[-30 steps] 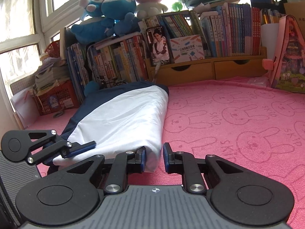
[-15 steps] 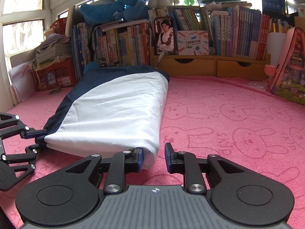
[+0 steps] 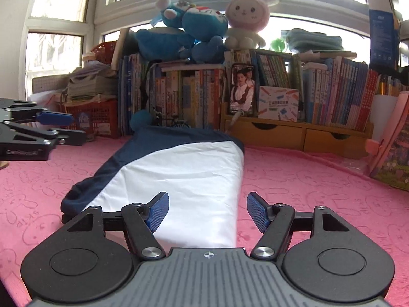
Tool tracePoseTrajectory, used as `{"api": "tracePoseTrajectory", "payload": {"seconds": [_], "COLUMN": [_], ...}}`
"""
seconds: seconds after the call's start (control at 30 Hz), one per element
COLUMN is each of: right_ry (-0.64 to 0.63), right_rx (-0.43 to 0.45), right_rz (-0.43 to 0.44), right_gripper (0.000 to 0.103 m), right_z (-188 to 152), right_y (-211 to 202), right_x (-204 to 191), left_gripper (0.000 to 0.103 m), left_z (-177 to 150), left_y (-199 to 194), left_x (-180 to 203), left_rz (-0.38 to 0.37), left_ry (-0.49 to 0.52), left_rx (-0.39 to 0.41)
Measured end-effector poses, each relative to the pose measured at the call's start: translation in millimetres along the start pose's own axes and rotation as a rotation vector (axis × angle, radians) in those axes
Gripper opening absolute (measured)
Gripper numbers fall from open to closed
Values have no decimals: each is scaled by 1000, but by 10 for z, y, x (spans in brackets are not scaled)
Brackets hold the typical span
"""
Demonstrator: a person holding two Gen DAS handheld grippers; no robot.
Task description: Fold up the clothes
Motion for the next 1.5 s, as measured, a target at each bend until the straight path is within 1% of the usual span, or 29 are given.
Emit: {"api": "tracePoseTrajectory", "payload": {"seconds": [0.07,0.1,0.13,0.17,0.23,0.3,0.4,0.5,0.57,0.63,0.67,0.7,0.73,0.77,0.8,0.83,0.87,0.9,0.97,1.0,1.07,1.1,1.17,1.2,1.23,1.3,1.33,1.47,1.5], "right_ry": [77,113,131,142,146,158,165,129,103,86,79,63,42,-4,-49,-85,-116,-119,-102,-92,-69,-57,-71,-108,-143,-184,-186,-173,-172], "right_rx": [-7,-11,-19,-30,-52,-58,-86,-108,-89,-54,-31,-5,19,39,53,43,33,21,12,10,17,23,-7,-26,-29,-26,-25,-29,-26], "right_rz": [66,95,99,96,92,96,110,125,171,217,235,223,208,172,141,138,137,149,178,192,228,268,332,336,322,309,314,331,321], "right_gripper": [68,67,67,67,66,66,66,68,68,68,70,72,78,83,84,84,84,84,83,83,83,83,83,83,84,84,85,86,86], "right_z": [4,4,-16,-44,-74,-85,-121,-131,-87,27,115,235,353,459,557,605,649,667,676,672,630,561,423,345,303,271,273,277,285], "right_y": [190,279,344,407,463,480,522,551,494,425,393,398,419,511,614,769,924,1076,1317,1414,1534,1558,1591,1591,1589,1578,1575,1581,1579], "right_x": [-141,-205,-237,-267,-293,-292,-309,-387,-428,-385,-321,-190,-58,80,207,287,362,409,449,455,435,387,296,240,194,136,129,149,177], "left_gripper": [48,48,47,45,43,43,43,43,43,43,43,43,43,43,42,41,42,43,52,54,67,69,73,74,74,79,81,82,82], "left_z": [10,-9,-58,-111,-243,-344,-451,-542,-566,-554,-547,-537,-489,-433,-357,-252,-149,-46,146,232,353,400,443,450,422,354,336,280,266], "left_y": [346,502,644,783,1031,1159,1271,1362,1383,1370,1361,1350,1333,1315,1294,1277,1287,1300,1333,1383,1555,1654,1911,2051,2187,2452,2495,2585,2607], "left_x": [58,60,29,-10,-119,-262,-496,-691,-789,-872,-913,-972,-1040,-1109,-1170,-1211,-1185,-1145,-1026,-908,-651,-528,-265,-164,-96,28,47,87,97], "left_rz": [-11,-3,25,57,125,175,231,285,282,288,292,299,297,293,281,256,202,142,24,-46,-173,-229,-303,-310,-292,-248,-247,-258,-261], "left_ry": [-47,-64,-63,-57,-43,-30,-65,-94,-137,-140,-140,-146,-173,-205,-250,-306,-350,-392,-461,-496,-578,-616,-660,-662,-653,-633,-632,-636,-637], "left_rx": [-35,-53,-75,-99,-139,-158,-204,-258,-296,-326,-341,-352,-349,-343,-330,-313,-309,-307,-309,-323,-372,-398,-448,-471,-501,-563,-572,-588,-592]}}
Point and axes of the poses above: each gripper's, at about its wrist camera, not at the fingertips, and y roughly the way its jaws point, x to its right, z to its top, the point moved 10 cm from there along y, roughly the way its jaws point, and after that the axes turned 13 degrees about -y, right-handed, at the moved point
